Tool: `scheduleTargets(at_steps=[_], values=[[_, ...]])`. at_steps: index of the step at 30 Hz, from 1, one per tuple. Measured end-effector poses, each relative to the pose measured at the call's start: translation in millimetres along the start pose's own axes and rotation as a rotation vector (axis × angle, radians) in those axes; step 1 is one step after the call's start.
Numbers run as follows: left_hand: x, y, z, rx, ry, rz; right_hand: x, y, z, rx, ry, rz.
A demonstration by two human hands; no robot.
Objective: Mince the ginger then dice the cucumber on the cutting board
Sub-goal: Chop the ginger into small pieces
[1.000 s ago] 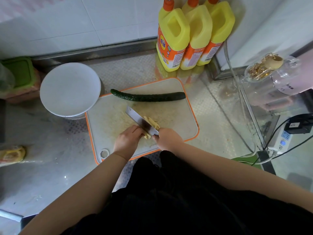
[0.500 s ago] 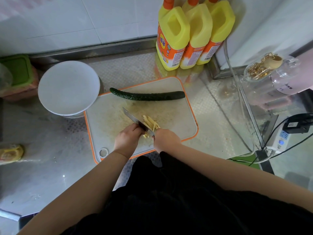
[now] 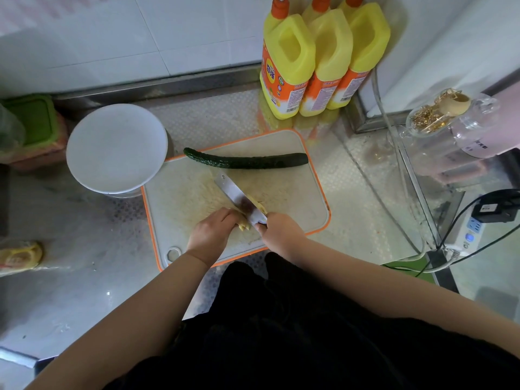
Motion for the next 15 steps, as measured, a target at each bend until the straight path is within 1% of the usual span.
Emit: scheduleTargets(at_steps=[4,8,15], values=[[0.2,-4.0,0.8,-0.065,-0.025,0.021,6.0,2.6,8.9,0.076,0.029,-0.046],[0.7,-4.3,0.8,-0.075,-0.046,-0.002,8.7,3.1,12.3,0.107,0.022,-0.029],[1.7,-6.1,3.3,-0.059,-0.015,-0.007,5.6,-4.6,13.8,0.160,0.010,0.015]])
Point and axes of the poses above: each hand's wrist, its own x-axis away from the middle knuckle, its own y-axis out of the back of the hand, z = x × y, the point moved 7 cm from there along -x, towards the middle knuckle, and after that the axes turned 4 degrees about -y, right-handed, at the moved point
